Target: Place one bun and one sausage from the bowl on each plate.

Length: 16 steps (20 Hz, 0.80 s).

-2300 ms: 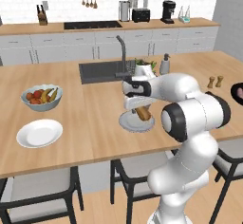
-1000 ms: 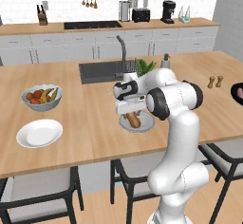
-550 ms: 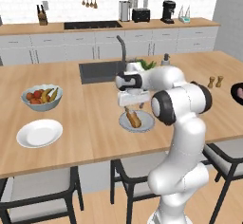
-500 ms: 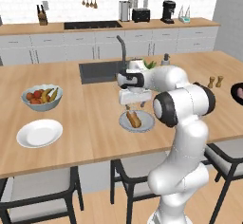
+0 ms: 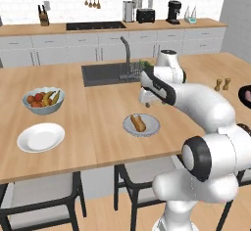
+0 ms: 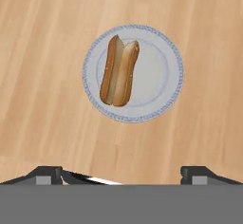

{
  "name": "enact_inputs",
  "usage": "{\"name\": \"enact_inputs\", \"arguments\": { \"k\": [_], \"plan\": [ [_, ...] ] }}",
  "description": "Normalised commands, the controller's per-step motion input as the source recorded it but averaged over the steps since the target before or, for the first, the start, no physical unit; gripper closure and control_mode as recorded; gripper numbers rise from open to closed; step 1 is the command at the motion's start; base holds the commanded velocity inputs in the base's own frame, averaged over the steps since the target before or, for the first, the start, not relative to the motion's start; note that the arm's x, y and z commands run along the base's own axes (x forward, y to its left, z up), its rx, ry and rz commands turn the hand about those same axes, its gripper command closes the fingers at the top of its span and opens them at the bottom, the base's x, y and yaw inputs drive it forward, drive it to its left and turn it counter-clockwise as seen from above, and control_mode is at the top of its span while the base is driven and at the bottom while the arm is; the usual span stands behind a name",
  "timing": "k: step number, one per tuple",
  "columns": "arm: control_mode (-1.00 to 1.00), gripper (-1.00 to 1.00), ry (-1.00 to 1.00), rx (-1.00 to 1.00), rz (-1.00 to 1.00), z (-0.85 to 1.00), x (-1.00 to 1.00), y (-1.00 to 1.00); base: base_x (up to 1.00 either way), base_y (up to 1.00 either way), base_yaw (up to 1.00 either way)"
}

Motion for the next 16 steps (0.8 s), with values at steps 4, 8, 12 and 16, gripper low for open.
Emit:
{"name": "enact_inputs", "arguments": {
  "k": [4,8,12,16],
  "plan": [
    [-1.00,-1.00,-0.08,-0.12,0.00,0.19,-1.00,0.00,0.00,0.00,0.00],
    [-1.00,-1.00,0.00,-0.08,0.00,-0.17,-0.55,0.00,0.00,0.00,0.00],
    [-1.00,-1.00,0.00,0.00,0.00,0.00,0.00,0.00,0.00,0.00,0.00],
    [1.00,-1.00,0.00,0.00,0.00,0.00,0.00,-0.04,0.00,-0.36,0.00]
  ]
}}
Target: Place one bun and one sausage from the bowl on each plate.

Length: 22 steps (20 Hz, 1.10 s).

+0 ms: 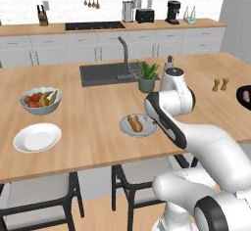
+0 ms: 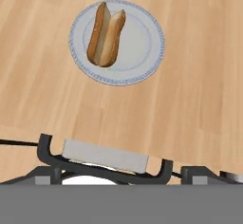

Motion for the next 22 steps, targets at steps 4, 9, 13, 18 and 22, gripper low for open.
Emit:
{"name": "enact_inputs", "arguments": {
  "k": [4,9,13,18,22],
  "plan": [
    [1.00,-1.00,0.00,0.00,0.00,0.00,0.00,0.00,0.00,-1.00,0.00],
    [1.00,-1.00,0.00,0.00,0.00,0.00,0.00,0.00,0.00,-1.00,0.00],
    [1.00,-1.00,0.00,0.00,0.00,0.00,0.00,0.00,0.06,-1.00,0.00],
    [1.00,-1.00,0.00,0.00,0.00,0.00,0.00,0.00,0.13,-1.00,-0.01],
    [1.00,-1.00,0.00,0.00,0.00,0.00,0.00,0.00,0.23,-0.94,-0.03]
  ]
}}
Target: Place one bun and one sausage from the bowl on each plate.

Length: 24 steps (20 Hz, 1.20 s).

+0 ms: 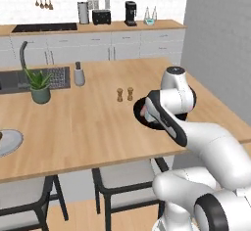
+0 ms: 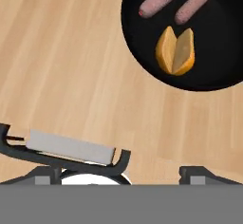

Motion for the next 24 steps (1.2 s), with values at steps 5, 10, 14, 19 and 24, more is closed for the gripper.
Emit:
{"name": "enact_inputs", "arguments": {
  "k": [5,10,14,19,24],
  "plan": [
    [1.00,-1.00,0.00,0.00,0.00,0.00,0.00,0.00,0.27,-0.68,-0.09],
    [1.00,-1.00,0.00,0.00,0.00,0.00,0.00,0.00,0.20,-0.15,-0.07],
    [-1.00,-1.00,0.00,0.00,-0.04,-0.05,0.50,0.30,0.00,0.00,0.00],
    [-1.00,-1.00,0.09,0.02,-0.10,0.00,1.00,0.58,0.00,0.00,0.00],
    [-1.00,-1.00,0.33,0.08,-0.17,-0.15,0.95,0.10,0.00,0.00,0.00]
  ]
}}
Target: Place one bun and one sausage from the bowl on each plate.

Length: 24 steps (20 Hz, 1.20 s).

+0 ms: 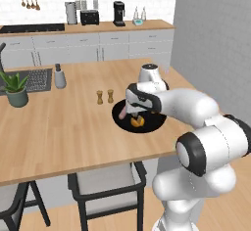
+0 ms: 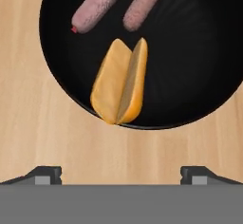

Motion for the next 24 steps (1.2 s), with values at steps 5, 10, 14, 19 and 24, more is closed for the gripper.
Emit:
{"name": "enact_inputs", "arguments": {
  "k": [5,10,14,19,24],
  "plan": [
    [-1.00,-1.00,0.36,0.04,-0.07,-0.38,0.90,0.00,0.00,0.00,0.00],
    [-1.00,-1.00,0.29,0.01,0.00,-0.70,0.70,-0.02,0.00,0.00,0.00],
    [-1.00,-1.00,0.11,0.01,0.00,-0.47,0.04,-0.02,0.00,0.00,0.00],
    [-1.00,-1.00,0.10,0.00,0.00,-0.11,-0.55,0.08,0.00,0.00,0.00],
    [-1.00,-1.00,0.00,0.00,0.00,-0.08,-0.37,0.00,0.00,0.00,0.00]
  ]
}}
